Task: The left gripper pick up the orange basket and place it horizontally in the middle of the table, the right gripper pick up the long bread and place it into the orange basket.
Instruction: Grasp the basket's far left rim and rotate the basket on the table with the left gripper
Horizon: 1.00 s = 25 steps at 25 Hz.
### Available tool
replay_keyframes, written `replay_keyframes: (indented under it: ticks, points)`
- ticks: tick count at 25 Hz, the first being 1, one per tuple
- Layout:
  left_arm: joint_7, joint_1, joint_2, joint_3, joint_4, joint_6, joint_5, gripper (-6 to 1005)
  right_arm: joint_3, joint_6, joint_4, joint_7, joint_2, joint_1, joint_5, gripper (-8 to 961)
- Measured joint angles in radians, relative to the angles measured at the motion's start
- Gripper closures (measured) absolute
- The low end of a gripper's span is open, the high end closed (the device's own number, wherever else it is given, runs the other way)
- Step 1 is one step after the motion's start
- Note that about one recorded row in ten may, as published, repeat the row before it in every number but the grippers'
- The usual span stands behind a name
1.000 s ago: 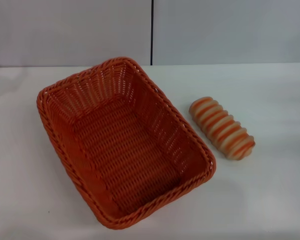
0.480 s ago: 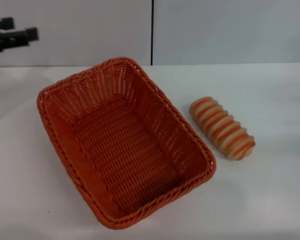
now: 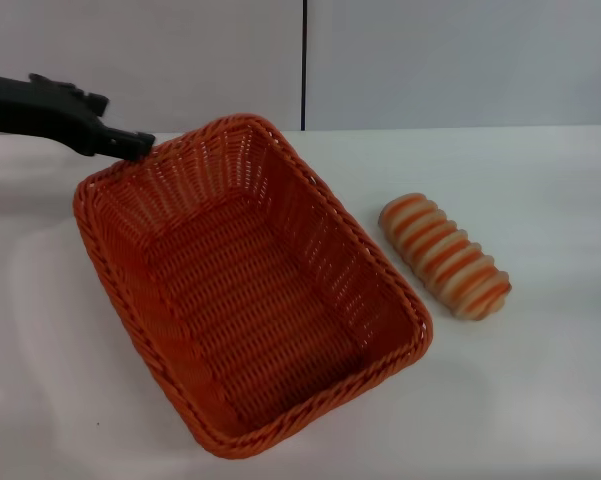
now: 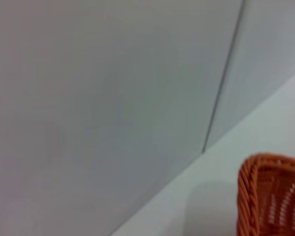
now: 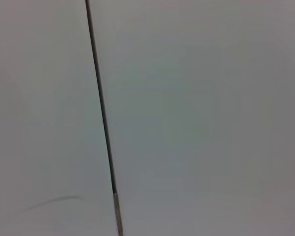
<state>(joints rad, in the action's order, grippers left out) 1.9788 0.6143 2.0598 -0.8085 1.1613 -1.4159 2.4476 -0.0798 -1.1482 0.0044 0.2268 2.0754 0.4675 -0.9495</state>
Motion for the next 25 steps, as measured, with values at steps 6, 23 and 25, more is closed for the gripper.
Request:
replay_keyframes:
  ticks: [6,23,25]
  points:
    - [0.018,0.005,0.001,-0.096,-0.003,0.031,0.01,137,0.0,0.01,0.0,0.001,0.0,-0.008,0.0,417]
    - [0.068,0.013,0.004,-0.185,-0.047,0.095,0.082,343,0.001,0.016,-0.011,0.002,0.0,-0.007,0.0,408]
    - [0.084,0.016,0.005,-0.21,-0.05,0.096,0.107,384,0.002,0.016,-0.013,0.002,0.0,-0.007,0.0,407]
